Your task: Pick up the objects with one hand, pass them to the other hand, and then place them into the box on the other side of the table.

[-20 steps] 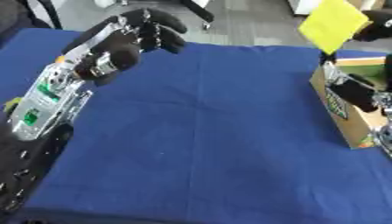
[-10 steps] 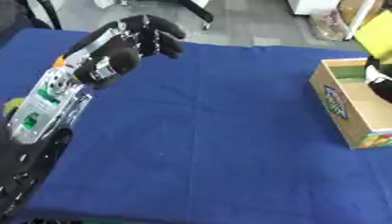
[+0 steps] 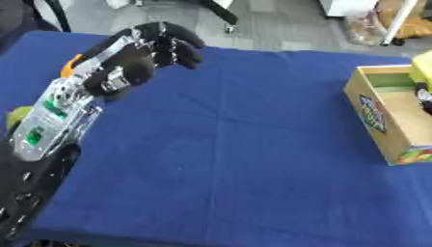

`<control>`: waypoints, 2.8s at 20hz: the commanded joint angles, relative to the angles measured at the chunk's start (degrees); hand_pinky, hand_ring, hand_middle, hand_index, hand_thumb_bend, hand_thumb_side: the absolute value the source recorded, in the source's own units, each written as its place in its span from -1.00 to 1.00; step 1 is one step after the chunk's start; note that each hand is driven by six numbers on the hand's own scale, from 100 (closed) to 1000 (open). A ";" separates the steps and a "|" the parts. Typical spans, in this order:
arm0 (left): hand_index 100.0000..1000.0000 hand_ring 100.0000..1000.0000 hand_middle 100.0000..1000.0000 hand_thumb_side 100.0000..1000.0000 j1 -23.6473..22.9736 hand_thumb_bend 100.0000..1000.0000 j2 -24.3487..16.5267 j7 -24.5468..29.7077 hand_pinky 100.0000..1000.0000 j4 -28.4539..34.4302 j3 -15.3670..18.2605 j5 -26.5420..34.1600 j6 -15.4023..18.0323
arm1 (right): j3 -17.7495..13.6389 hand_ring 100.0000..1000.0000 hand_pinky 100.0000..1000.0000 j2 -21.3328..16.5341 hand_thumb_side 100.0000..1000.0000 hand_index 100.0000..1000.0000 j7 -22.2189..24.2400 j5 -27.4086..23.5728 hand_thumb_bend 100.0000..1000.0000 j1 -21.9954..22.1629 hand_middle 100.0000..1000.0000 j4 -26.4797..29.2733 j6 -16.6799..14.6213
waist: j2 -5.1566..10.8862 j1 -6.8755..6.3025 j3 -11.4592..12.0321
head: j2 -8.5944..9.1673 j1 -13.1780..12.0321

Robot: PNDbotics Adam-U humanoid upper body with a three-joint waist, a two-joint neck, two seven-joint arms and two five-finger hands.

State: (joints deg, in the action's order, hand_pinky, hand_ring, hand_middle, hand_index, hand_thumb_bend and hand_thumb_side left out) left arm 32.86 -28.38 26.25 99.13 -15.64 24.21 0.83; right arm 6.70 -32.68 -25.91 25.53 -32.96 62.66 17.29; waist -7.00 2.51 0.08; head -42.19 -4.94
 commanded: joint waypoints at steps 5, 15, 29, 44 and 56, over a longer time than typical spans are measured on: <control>0.52 0.41 0.39 0.14 0.34 0.45 -1.35 0.03 0.50 0.73 0.63 -0.31 0.03 | -3.26 0.41 0.42 -2.81 0.01 0.90 6.94 4.93 0.29 -0.08 0.45 1.29 0.40 | 0.90 0.28 -0.04 | 0.40 -0.24; 0.51 0.35 0.33 0.12 -0.97 0.42 -6.65 -1.96 0.48 1.98 3.95 -3.10 1.23 | -4.52 0.41 0.42 -3.80 -0.37 0.85 -3.90 -1.67 -0.43 5.67 0.44 23.45 -8.49 | 0.76 -0.23 -0.23 | 0.37 -0.79; 0.56 0.36 0.33 -0.21 -7.98 0.30 -28.44 5.30 0.53 -3.13 10.86 -36.33 3.62 | -3.55 0.40 0.42 -4.79 -0.33 0.87 2.78 -3.92 -0.63 11.82 0.44 41.39 -12.50 | 1.00 -1.82 -0.51 | 0.06 -1.23; 0.55 0.36 0.30 -0.69 -12.62 0.11 -28.99 5.06 0.55 -15.56 13.73 -59.09 4.79 | -2.81 0.40 0.42 -4.61 -0.30 0.87 3.91 -4.76 -0.70 13.09 0.44 41.64 -12.87 | 1.24 -2.49 -0.44 | -0.43 -6.14; 0.56 0.36 0.30 -0.82 -10.84 0.02 -25.82 2.17 0.54 -24.64 13.65 -66.04 4.50 | -2.48 0.39 0.42 -4.16 -0.28 0.87 4.07 -5.49 -0.72 13.64 0.44 41.04 -13.07 | 1.20 -2.18 -0.39 | -0.25 -6.65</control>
State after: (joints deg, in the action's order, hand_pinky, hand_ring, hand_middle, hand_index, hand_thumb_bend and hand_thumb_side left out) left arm 21.12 -52.98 29.29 74.94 -3.00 -41.17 5.46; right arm 4.62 -35.61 -21.91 20.35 -18.83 103.11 4.30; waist -6.93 0.83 -0.33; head -42.30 -11.43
